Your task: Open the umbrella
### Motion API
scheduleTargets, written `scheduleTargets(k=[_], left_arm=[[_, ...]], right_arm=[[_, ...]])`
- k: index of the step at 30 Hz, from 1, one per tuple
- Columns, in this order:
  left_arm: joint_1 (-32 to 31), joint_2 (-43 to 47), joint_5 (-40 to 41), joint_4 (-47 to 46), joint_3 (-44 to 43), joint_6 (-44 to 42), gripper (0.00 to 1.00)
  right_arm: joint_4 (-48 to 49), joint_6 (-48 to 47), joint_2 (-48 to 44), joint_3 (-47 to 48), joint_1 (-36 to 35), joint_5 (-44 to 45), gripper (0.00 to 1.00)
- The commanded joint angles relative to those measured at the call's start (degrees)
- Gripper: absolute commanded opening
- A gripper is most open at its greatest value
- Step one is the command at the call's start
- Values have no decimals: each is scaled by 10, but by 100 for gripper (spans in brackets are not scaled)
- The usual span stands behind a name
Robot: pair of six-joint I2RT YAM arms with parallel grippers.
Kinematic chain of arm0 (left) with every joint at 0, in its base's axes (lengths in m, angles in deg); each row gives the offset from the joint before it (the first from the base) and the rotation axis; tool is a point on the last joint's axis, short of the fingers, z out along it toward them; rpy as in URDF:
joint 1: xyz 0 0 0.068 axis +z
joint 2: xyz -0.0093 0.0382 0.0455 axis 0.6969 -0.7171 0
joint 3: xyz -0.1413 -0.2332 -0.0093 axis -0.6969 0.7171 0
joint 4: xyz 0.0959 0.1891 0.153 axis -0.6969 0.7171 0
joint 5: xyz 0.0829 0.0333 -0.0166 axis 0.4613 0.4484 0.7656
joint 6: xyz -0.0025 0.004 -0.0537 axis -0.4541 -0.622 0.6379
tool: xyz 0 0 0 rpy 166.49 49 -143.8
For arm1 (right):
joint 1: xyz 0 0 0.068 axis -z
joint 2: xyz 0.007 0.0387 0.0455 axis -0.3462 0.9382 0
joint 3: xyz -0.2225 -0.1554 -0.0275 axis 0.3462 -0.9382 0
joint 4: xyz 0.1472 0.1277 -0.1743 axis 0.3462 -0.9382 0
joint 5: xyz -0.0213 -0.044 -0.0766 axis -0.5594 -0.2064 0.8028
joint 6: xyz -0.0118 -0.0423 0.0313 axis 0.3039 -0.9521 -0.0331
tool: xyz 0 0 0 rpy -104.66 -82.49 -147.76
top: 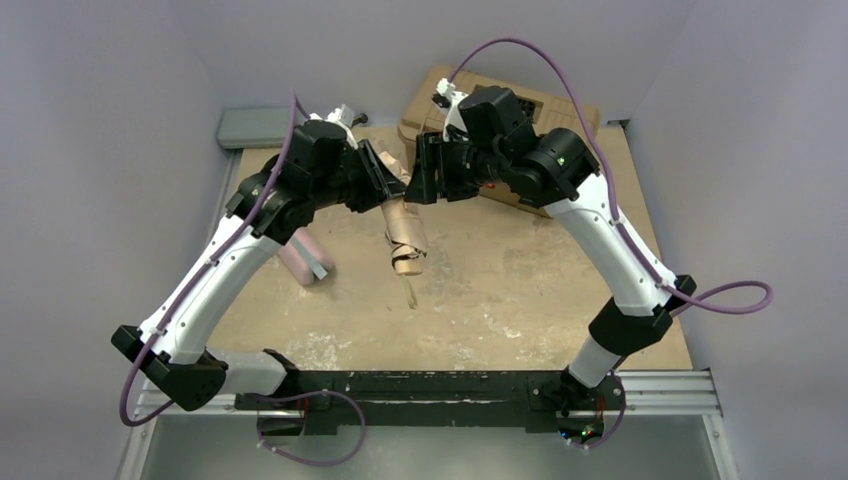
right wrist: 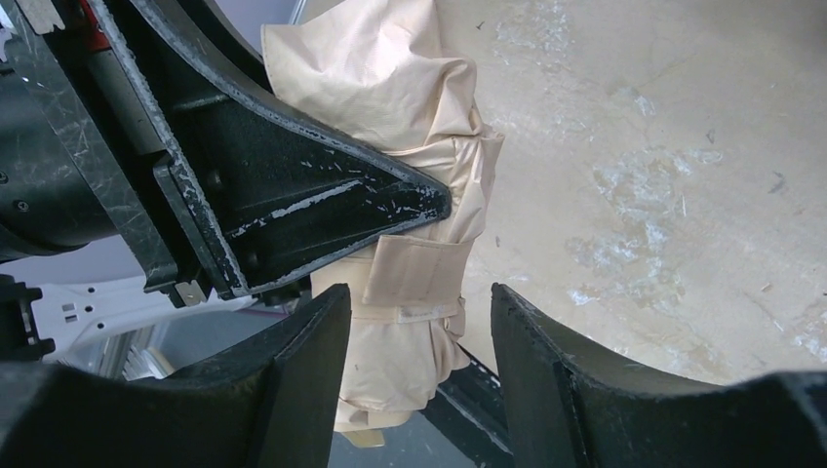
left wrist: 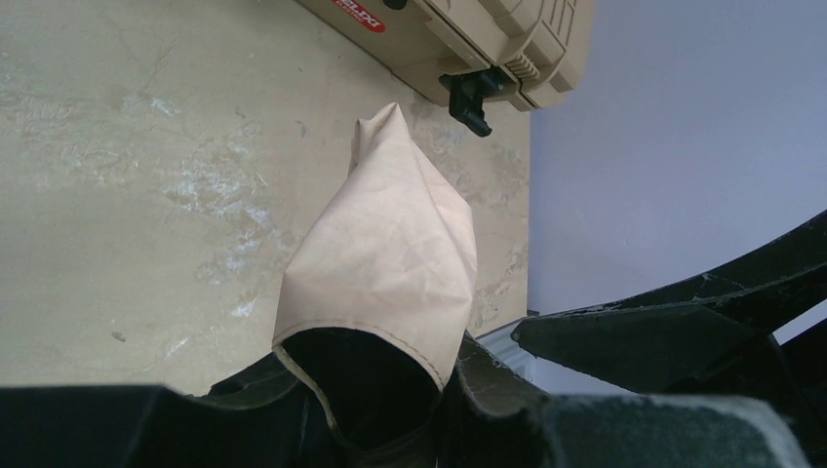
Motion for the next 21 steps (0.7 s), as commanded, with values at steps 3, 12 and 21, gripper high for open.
scheduleTargets(k=[3, 12, 21], left_arm=[[-6, 1, -3, -53, -34, 5, 0], [-8, 6, -19, -80, -20, 3, 0], [-9, 12, -42, -113, -7, -3, 0]], right_arm=[[6, 7, -6, -5, -12, 2, 52], [1, 2, -1, -31, -17, 25, 45], [-2, -3, 3, -37, -17, 43, 34]])
